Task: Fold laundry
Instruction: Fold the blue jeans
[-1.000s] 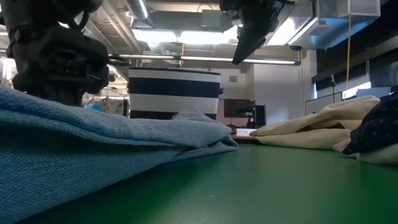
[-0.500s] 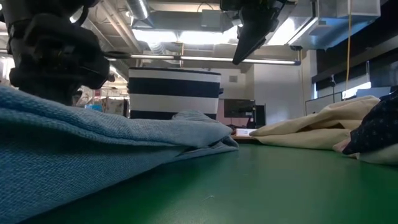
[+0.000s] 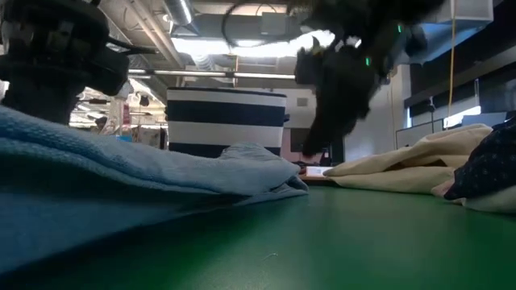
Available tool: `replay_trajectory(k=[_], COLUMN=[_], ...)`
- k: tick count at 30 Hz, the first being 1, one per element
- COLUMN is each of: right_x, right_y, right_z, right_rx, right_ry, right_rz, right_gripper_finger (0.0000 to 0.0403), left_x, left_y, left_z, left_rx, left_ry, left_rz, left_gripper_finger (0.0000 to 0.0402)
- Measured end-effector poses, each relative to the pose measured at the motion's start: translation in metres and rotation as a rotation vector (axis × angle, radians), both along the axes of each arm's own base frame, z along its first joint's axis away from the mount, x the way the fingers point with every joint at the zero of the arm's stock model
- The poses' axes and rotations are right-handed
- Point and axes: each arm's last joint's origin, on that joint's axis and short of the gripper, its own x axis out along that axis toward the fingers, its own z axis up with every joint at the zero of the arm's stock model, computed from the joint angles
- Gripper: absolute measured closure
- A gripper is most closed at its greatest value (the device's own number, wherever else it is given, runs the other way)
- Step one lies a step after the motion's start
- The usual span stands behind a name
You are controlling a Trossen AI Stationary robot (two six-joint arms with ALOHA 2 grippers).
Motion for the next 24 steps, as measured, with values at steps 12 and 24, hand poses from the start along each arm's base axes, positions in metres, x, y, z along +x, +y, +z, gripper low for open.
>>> replay_trajectory(k=[12,24], right_x=[0.01,0.016], right_y=[-0.001,-0.001], right_z=[-0.049,-0.074], right_rx=[-0.041,-0.075], right_ry=[-0.114,-0.077], right_rz=[-0.042,-0.063], right_gripper_finger=[0.0358,0.0398], left_x=[-0.004,-0.01], left_y=[0.001,0.0], left_z=[0.001,0.004], left_rx=[-0.011,-0.081], left_ry=[0.029,0.082], left_rz=[-0.019,-0.078], left_gripper_finger=[0.04,0.04])
